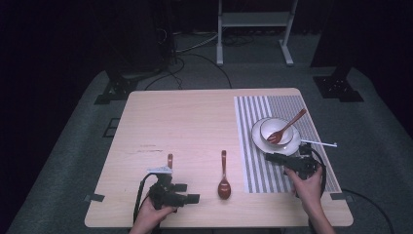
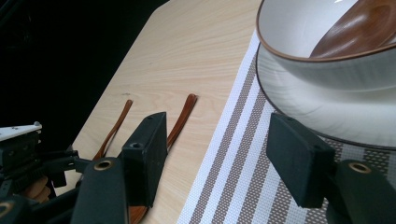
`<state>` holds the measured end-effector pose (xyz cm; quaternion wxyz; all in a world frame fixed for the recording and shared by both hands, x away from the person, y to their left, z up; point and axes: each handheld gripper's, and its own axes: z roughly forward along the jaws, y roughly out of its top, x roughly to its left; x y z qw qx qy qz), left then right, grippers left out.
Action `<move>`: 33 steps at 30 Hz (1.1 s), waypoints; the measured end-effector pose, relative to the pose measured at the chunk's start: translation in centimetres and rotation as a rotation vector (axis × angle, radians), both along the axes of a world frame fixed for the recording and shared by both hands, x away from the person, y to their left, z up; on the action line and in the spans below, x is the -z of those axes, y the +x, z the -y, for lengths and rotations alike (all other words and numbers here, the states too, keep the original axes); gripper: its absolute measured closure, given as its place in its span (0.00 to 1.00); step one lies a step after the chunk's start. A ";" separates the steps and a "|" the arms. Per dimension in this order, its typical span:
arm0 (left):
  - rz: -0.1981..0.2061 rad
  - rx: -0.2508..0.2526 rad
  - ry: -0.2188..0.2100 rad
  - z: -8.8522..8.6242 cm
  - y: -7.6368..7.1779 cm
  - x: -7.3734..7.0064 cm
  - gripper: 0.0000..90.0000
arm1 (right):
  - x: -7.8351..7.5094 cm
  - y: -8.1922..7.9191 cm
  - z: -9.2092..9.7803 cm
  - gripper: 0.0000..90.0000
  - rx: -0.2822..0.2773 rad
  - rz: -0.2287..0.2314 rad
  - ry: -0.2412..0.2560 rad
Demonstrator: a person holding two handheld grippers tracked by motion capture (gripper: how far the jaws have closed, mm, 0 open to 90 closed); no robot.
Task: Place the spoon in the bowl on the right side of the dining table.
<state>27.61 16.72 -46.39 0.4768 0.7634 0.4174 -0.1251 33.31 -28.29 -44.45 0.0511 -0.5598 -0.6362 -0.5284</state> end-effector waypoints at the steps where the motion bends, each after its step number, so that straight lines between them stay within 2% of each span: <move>1: -0.001 -0.002 -0.001 0.0 0.0 0.0 0.07 | 0.0 -0.1 -0.1 0.41 -0.004 -0.002 0.000; 20: 0.003 -0.003 -0.001 -0.1 -0.1 -0.1 0.07 | 1.8 -1.6 -0.9 0.40 -0.029 -0.009 0.025; 24: 0.004 -0.004 -0.002 -0.1 -0.2 -0.1 0.07 | 2.0 -1.9 -1.1 0.40 -0.032 -0.004 0.018; 25: 0.005 -0.002 -0.003 -0.1 -0.2 -0.1 0.07 | 2.1 -2.1 -1.4 0.40 -0.032 0.004 -0.007; 28: 0.006 -0.002 -0.002 0.0 -0.2 -0.1 0.07 | 2.1 -2.4 -1.6 0.40 -0.035 0.011 -0.010; 29: 0.006 -0.002 -0.002 0.0 -0.2 -0.1 0.07 | 2.1 -2.6 -1.8 0.39 -0.036 0.018 -0.025; 33: 0.008 0.004 0.000 0.0 -0.3 -0.1 0.07 | 2.4 -3.2 -2.1 0.39 -0.051 0.033 -0.020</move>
